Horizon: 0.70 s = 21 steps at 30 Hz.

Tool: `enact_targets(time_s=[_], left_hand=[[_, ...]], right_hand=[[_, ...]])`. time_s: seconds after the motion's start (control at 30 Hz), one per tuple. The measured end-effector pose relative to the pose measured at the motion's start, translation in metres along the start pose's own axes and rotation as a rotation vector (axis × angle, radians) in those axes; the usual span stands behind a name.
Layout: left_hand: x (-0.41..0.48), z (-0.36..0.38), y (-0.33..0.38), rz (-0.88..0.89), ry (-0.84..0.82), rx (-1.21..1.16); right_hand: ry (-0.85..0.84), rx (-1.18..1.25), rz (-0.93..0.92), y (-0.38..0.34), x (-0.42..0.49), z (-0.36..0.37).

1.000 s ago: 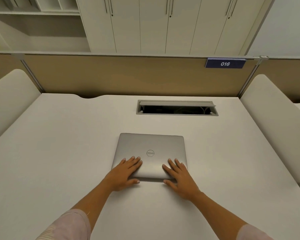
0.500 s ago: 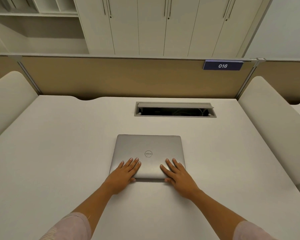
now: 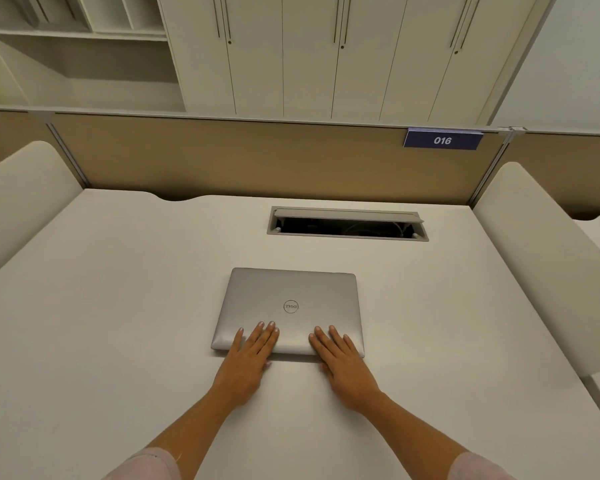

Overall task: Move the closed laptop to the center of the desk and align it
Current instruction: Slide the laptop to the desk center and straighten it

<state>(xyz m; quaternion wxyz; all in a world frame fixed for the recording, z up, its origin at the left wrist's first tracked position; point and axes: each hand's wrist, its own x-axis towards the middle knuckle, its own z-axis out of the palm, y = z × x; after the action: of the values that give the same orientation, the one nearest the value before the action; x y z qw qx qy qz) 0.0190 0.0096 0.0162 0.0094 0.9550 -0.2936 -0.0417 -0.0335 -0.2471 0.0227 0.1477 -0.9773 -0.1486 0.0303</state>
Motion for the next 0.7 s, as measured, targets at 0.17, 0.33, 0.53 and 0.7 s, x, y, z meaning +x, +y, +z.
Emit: enact_targets(time_s=[0.17, 0.33, 0.53, 0.7], left_hand=[[-0.024, 0.016, 0.026, 0.030, 0.075, -0.029], [-0.046, 0.025, 0.038, -0.036, 0.050, -0.070], [-0.064, 0.033, 0.052, -0.119, -0.022, -0.094], [-0.068, 0.031, 0.056, -0.129, -0.030, -0.095]], right_hand=[[0.025, 0.059, -0.100, -0.017, -0.022, 0.017], [0.003, 0.098, -0.100, -0.023, -0.040, 0.034], [-0.097, -0.005, -0.001, -0.027, -0.062, 0.037], [-0.133, -0.013, 0.028, -0.029, -0.067, 0.033]])
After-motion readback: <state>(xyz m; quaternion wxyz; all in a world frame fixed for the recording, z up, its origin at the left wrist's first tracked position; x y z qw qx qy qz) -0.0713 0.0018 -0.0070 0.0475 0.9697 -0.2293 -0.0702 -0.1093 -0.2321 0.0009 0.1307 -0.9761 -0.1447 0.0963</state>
